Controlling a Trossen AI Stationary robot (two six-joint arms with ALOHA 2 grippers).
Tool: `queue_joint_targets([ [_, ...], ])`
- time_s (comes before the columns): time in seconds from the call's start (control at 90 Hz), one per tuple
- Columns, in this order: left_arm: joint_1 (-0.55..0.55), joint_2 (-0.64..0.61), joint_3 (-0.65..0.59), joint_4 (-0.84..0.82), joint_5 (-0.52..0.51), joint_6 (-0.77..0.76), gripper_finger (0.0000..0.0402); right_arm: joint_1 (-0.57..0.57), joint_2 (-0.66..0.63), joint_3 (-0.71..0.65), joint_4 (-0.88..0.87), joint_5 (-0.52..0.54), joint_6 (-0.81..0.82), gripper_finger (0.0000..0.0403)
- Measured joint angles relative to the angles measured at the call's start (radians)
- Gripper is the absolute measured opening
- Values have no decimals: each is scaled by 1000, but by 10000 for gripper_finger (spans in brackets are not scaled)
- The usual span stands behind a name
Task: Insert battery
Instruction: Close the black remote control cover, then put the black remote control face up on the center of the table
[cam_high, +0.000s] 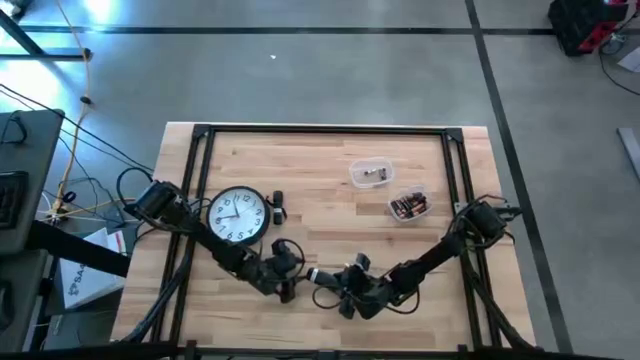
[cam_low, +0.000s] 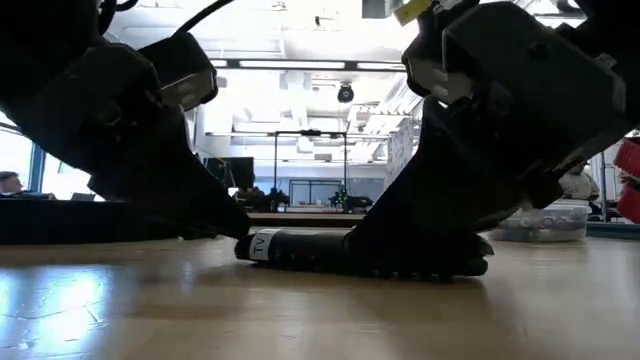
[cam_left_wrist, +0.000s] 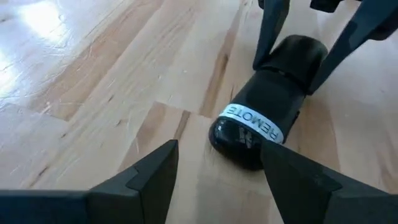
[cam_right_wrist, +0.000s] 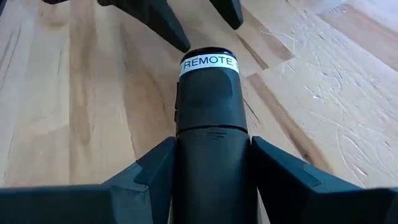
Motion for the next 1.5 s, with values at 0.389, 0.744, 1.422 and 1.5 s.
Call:
queue_joint_targets([
  [0.389, -3, 0, 0, 15, -3, -1, 211, 1, 0, 0, 8, -37, -70, 180],
  [0.744, -3, 0, 0, 11, -5, -1, 211, 2, -11, 26, 5, -50, -131, 226],
  [1.422, -8, -1, 0, 8, -26, -10, 211, 49, -16, 300, -495, 43, -98, 235],
  [1.5, -8, 11, 2, 12, -40, -9, 211, 55, -14, 300, -526, 38, -46, 220],
])
